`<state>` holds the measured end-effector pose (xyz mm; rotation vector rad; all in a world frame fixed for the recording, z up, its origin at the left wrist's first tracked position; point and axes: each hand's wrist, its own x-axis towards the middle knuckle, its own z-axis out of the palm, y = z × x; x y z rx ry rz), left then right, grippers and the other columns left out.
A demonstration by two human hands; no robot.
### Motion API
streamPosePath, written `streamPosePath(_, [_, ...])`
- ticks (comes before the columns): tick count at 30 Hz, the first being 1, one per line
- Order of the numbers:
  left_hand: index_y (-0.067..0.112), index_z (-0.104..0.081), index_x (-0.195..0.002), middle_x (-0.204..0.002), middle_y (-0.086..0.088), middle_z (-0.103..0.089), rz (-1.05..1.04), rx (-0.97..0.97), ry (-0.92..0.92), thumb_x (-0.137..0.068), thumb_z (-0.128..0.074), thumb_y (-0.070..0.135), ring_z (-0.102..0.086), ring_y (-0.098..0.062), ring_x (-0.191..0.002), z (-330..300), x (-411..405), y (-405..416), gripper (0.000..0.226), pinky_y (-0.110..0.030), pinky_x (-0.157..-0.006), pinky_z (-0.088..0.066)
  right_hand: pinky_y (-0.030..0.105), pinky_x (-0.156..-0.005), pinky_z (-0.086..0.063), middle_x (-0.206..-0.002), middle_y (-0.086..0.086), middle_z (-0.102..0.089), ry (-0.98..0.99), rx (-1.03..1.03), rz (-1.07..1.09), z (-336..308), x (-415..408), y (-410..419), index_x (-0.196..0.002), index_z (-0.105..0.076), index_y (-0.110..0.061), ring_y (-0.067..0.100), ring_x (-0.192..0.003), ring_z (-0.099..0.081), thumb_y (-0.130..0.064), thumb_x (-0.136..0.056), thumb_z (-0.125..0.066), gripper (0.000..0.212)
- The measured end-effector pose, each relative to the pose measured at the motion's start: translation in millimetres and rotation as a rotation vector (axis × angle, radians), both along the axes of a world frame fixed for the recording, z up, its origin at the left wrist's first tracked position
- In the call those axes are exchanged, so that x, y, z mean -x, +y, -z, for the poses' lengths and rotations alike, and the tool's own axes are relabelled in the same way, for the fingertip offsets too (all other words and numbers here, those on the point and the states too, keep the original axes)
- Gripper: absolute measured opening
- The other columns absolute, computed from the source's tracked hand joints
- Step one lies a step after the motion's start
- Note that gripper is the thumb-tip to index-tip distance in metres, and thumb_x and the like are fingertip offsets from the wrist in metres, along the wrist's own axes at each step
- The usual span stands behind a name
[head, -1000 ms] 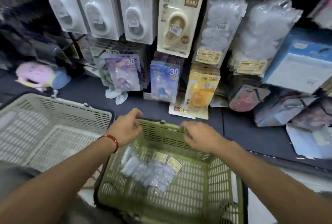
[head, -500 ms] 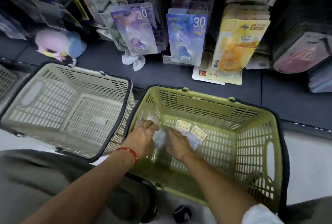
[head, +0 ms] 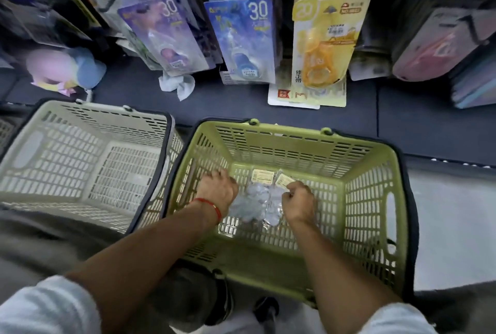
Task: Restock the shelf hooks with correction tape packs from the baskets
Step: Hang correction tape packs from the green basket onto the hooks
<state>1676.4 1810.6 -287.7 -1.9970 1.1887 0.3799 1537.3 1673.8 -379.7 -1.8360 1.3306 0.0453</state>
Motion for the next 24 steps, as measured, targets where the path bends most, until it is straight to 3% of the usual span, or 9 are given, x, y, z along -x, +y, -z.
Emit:
streamPosePath(3, [0.011,-0.051,-0.14,-0.145,-0.018,-0.053,-0.298,0.123,0.085,-0.1,-0.064,0.02,-0.058,-0.031,-0.126,-17,6,3,0.043,-0.039,-0.097,-0.058,0.026,-0.077,-0.048,-0.099,0.006,-0.078,-0.116,-0.181,0.13,-8,5,-1,-0.097,-0.074,-0.018,0.021,-0.086,-0.069,-0.016,-0.099,-0.066,0.008])
streamPosePath(6, [0.009,-0.062,-0.124,-0.119,-0.016,-0.07,-0.512,0.433,0.071,-0.096,-0.063,0.017,-0.066,-0.032,-0.114,-39,7,19,0.03,-0.04,-0.096,-0.058,0.034,-0.065,-0.05,-0.069,0.005,-0.073,-0.251,-0.505,0.092,-27,9,5,-0.078,-0.073,-0.013,0.022,-0.063,-0.062,-0.037,-0.104,-0.057,0.039])
streamPosePath(8, [0.012,-0.063,-0.127,-0.116,-0.015,-0.072,-0.511,0.612,0.043,-0.093,-0.06,0.01,-0.064,-0.035,-0.114,-47,16,23,0.034,-0.044,-0.101,-0.054,0.033,-0.062,-0.057,-0.079,0.01,-0.078,-0.336,-0.765,-0.045,-44,3,13,-0.097,-0.076,-0.008,0.027,-0.067,-0.071,-0.052,-0.105,-0.052,0.05])
streamPosePath(10, [0.013,-0.053,-0.142,-0.134,-0.013,-0.064,-0.438,0.633,0.07,-0.094,-0.058,0.008,-0.053,-0.034,-0.128,-47,36,21,0.049,-0.046,-0.113,-0.045,0.04,-0.075,-0.064,-0.101,0.015,-0.079,-0.453,-0.998,-0.067,-61,-12,24,-0.115,-0.073,-0.01,0.033,-0.088,-0.077,-0.064,-0.101,-0.054,0.059])
streamPosePath(12, [0.013,-0.039,-0.156,-0.151,-0.01,-0.05,-0.341,0.611,0.172,-0.094,-0.059,0.009,-0.042,-0.03,-0.139,-41,58,20,0.065,-0.044,-0.119,-0.036,0.048,-0.089,-0.063,-0.107,0.015,-0.077,-0.512,-1.045,-0.023,-73,-25,34,-0.111,-0.073,-0.016,0.032,-0.098,-0.076,-0.066,-0.095,-0.062,0.053])
streamPosePath(14, [0.013,-0.036,-0.159,-0.157,-0.006,-0.042,-0.343,0.643,0.363,-0.093,-0.067,0.018,-0.037,-0.025,-0.142,-37,69,24,0.073,-0.038,-0.122,-0.032,0.052,-0.098,-0.059,-0.112,0.007,-0.075,-0.437,-0.964,0.055,-71,-26,37,-0.116,-0.064,-0.023,0.027,-0.103,-0.073,-0.056,-0.091,-0.075,0.043])
streamPosePath(17, [0.02,-0.048,-0.152,-0.155,-0.002,-0.046,-0.702,0.814,0.586,-0.088,-0.075,0.022,-0.04,-0.024,-0.144,-42,69,29,0.07,-0.038,-0.121,-0.037,0.055,-0.1,-0.057,-0.127,0.011,-0.071,-0.351,-0.949,0.143,-54,-9,27,-0.134,-0.056,-0.018,0.034,-0.117,-0.069,-0.035,-0.091,-0.079,0.051])
streamPosePath(21, [0.02,-0.041,-0.156,-0.16,-0.008,-0.045,-1.302,0.923,0.757,-0.098,-0.072,0.027,-0.056,-0.026,-0.13,-50,56,24,0.066,-0.041,-0.11,-0.046,0.051,-0.088,-0.063,-0.115,0.014,-0.078,-0.44,-1.096,0.168,-45,0,17,-0.13,-0.06,-0.01,0.033,-0.103,-0.077,-0.015,-0.093,-0.077,0.041])
streamPosePath(24, [0.017,-0.045,-0.151,-0.151,-0.011,-0.057,-1.694,0.965,1.023,-0.1,-0.069,0.029,-0.064,-0.027,-0.12,-42,51,25,0.058,-0.044,-0.107,-0.048,0.052,-0.098,-0.06,-0.117,0.004,-0.079,-0.43,-1.023,-0.012,-46,-13,20,-0.129,-0.066,-0.016,0.025,-0.108,-0.076,-0.023,-0.091,-0.079,0.04])
